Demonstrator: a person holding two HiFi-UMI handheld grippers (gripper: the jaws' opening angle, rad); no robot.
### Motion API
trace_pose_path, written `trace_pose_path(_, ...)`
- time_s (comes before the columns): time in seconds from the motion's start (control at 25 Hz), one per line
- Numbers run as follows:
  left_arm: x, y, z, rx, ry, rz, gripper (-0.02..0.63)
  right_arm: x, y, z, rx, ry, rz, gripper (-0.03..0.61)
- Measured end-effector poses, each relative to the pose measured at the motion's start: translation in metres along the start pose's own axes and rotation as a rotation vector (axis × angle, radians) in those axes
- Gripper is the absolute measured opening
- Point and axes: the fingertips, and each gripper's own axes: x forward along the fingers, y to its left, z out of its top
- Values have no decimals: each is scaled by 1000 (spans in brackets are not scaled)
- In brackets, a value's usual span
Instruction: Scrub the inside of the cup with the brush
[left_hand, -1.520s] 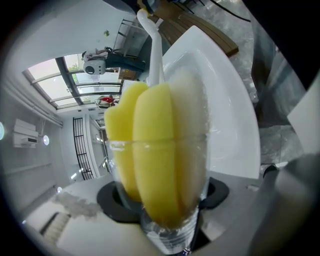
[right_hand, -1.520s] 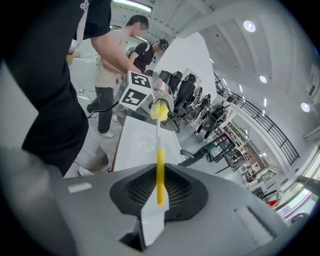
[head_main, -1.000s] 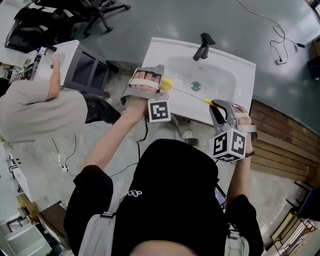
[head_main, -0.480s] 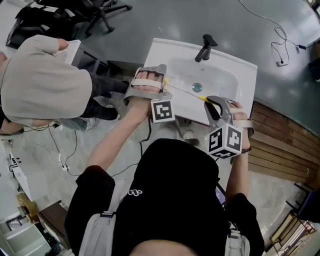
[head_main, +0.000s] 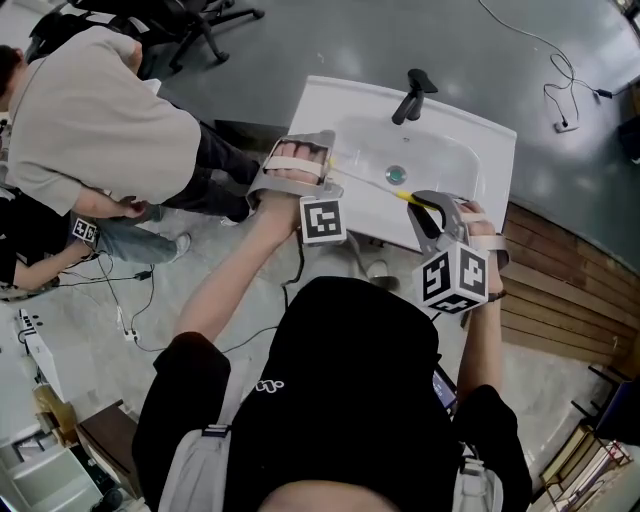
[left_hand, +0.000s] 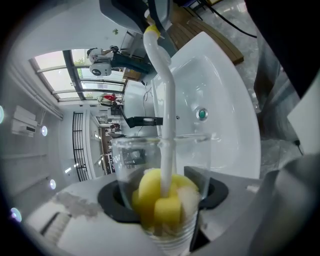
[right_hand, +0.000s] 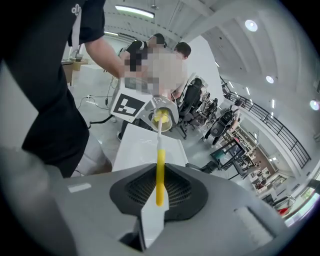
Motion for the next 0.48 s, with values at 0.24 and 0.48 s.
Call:
trace_pose_path(0.24, 3, -19, 1, 22, -29, -64, 276, -4, 0, -5, 9, -4, 28, 48)
trace_pose_path(0.48, 1, -34, 9, -54, -73, -174, 276, -9, 1, -7, 30, -14, 34, 49)
